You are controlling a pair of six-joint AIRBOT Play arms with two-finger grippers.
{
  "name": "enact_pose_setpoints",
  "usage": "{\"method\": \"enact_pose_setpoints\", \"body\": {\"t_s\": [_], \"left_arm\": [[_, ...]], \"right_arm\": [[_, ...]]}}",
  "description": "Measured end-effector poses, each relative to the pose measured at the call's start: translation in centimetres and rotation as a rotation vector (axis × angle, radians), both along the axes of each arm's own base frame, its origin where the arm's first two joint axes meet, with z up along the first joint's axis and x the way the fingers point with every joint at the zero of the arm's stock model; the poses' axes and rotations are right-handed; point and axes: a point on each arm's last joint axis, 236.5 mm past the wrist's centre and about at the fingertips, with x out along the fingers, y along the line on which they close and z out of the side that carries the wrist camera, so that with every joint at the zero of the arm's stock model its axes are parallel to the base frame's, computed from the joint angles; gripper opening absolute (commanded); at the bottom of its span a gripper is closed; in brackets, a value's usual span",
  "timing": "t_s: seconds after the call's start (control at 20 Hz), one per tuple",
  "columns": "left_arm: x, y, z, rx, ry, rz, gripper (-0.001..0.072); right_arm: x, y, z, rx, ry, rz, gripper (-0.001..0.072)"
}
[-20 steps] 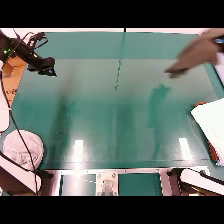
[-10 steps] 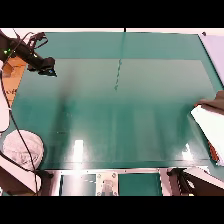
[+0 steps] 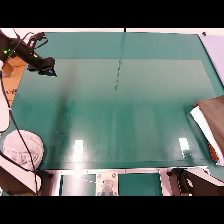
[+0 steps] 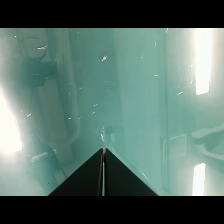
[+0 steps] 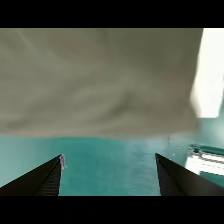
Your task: Fold the shirts.
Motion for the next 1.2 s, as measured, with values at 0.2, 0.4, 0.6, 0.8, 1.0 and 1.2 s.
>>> {"method": "enact_pose_setpoints", "body": {"t_s": [0.2,0.4,0.6,0.8,1.0,1.2], "left_arm": [[-0.1,-0.4,0.2,-0.016,-0.001,-0.014,0.0026],[-0.8,-1.8,2.1,-0.042,-0.031,-0.049,0.0026],[-3.0,-3.0,4.4,-0.047,-0.049,-0.081,0.0026],[-7.9,-4.5,3.9,-0.054,0.002,-0.094,0.0026],[-14.2,-5.9,0.7,-0.057,0.066,-0.090,0.0026],[-18.5,-6.8,-2.5,-0.057,0.102,-0.085,0.0028]], "right_arm": [[1.1,-0.8,1.1,-0.034,-0.021,-0.025,0.0020],[11.5,-0.1,6.1,-0.176,-0.254,0.200,0.0014],[21.5,8.4,7.8,-0.224,-0.362,0.580,0.0014],[25.2,20.1,4.4,-0.216,-0.296,0.985,0.0014],[24.8,30.4,0.2,-0.218,-0.241,1.302,0.0014],[23.7,36.6,-1.8,-0.220,-0.253,1.450,0.0014]]}}
